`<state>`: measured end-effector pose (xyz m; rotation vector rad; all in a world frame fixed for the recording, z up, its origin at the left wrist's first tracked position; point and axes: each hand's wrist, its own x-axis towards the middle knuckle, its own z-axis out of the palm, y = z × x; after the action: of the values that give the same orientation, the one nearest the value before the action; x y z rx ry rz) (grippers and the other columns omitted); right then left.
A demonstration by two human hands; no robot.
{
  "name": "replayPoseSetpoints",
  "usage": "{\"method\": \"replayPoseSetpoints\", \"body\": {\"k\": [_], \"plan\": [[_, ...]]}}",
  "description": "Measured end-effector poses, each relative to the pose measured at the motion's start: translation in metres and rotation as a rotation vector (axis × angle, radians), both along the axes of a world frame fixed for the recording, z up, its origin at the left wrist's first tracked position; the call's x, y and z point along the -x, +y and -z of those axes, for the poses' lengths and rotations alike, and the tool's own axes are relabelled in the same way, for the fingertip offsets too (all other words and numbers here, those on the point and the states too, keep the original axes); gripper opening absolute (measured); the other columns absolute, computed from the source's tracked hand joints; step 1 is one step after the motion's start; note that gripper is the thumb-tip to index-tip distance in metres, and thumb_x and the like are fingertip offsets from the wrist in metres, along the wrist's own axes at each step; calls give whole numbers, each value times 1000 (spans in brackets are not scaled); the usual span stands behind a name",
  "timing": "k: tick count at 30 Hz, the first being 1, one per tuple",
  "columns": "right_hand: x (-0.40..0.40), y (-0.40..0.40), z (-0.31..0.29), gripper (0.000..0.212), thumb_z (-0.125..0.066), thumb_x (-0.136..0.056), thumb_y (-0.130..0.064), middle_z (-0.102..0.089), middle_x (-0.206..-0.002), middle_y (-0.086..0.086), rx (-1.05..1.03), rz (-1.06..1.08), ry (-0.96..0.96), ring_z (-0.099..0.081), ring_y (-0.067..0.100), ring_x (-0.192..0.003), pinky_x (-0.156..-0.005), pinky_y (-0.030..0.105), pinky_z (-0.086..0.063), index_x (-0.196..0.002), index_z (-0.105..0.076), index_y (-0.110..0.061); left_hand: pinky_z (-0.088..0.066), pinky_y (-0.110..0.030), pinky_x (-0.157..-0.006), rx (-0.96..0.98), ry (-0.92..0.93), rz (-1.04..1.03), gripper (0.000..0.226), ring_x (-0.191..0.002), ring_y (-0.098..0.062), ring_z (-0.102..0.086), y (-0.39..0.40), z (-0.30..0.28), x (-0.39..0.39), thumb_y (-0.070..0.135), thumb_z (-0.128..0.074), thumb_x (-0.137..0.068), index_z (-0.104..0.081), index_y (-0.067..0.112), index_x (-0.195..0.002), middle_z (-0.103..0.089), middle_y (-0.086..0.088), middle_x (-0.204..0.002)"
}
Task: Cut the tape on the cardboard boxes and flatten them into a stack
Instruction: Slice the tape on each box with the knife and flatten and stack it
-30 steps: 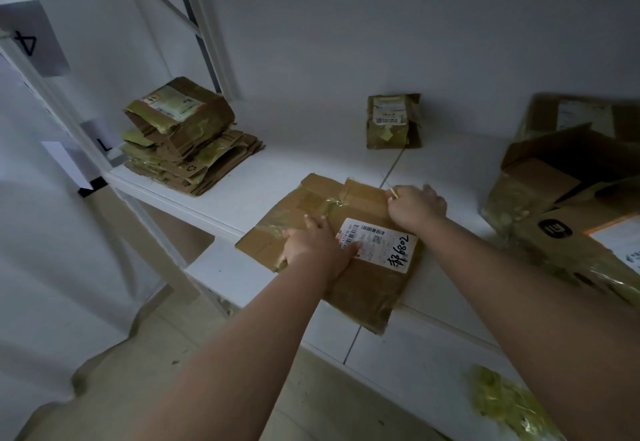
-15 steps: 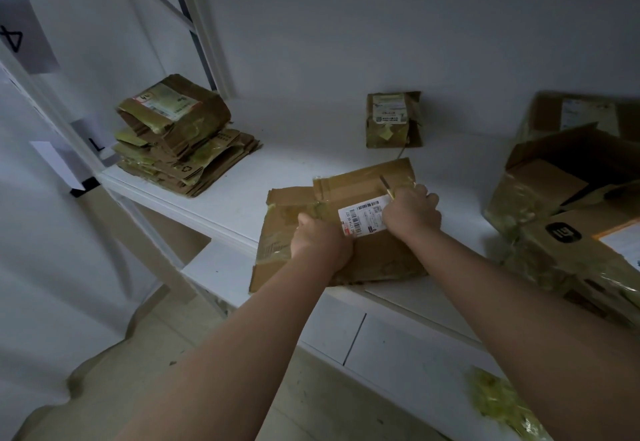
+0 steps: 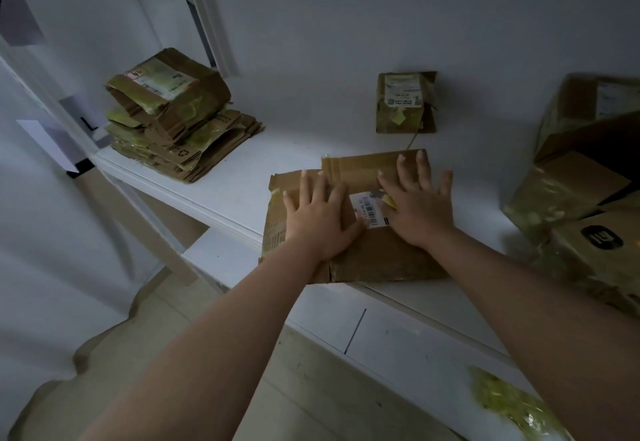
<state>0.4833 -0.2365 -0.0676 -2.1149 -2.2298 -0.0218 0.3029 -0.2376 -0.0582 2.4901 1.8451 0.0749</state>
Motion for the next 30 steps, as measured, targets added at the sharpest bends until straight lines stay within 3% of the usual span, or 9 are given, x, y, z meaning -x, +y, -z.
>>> {"method": "replayPoseSetpoints", "body": {"k": [2,4,16,23,27,28,30], "plan": [[-2,3,11,59,-24,-97,-54,16,-159,2,116,12,56,23,29,-143,-113,60,8,-150,-1,-39,4,-69,-111,42,47,46,85,-144,-33,22,2,14,0,80,-20,-83,6,38,-152,13,-2,-161],[-2,8,19,59,-24,-98,-52,16,-159,1,169,25,115,20,27,-144,-116,56,2,-150,1,-40,4,-68,-111,66,57,49,83,-145,-31,21,4,26,1,81,-11,-82,12,41,-150,15,2,-161],[-1,13,24,60,-23,-98,-51,13,-159,2,144,41,97,16,27,-145,-117,52,2,-150,3,-37,2,-67,-112,54,39,45,83,-147,-30,13,12,34,1,81,-7,-81,9,41,-151,9,4,-162],[0,4,26,57,-30,-99,-42,-10,-159,8,-27,32,127,-1,26,-147,-119,45,-2,-151,-18,-21,6,-65,-113,81,19,51,94,-146,-29,18,10,31,3,88,-10,-74,12,38,-151,16,1,-161],[1,12,27,53,-38,-99,-35,-18,-158,8,-13,41,264,-6,23,-147,-119,44,-8,-148,-29,-16,6,-64,-112,74,46,38,95,-146,-29,17,11,34,2,90,-12,-72,11,40,-151,13,0,-161],[2,10,24,49,-39,-99,-33,-24,-156,9,-36,63,358,-12,24,-146,-118,43,-13,-145,-35,-14,6,-64,-111,71,44,42,96,-147,-29,17,11,33,2,89,-13,-73,10,40,-151,12,0,-161],[-2,5,19,40,-35,-102,-32,-47,-141,13,-118,137,663,-41,28,-132,-106,39,-35,-133,-50,-11,8,-63,-112,74,-41,54,95,-147,-28,15,10,31,5,87,-21,-76,5,38,-152,8,-1,-162]]}}
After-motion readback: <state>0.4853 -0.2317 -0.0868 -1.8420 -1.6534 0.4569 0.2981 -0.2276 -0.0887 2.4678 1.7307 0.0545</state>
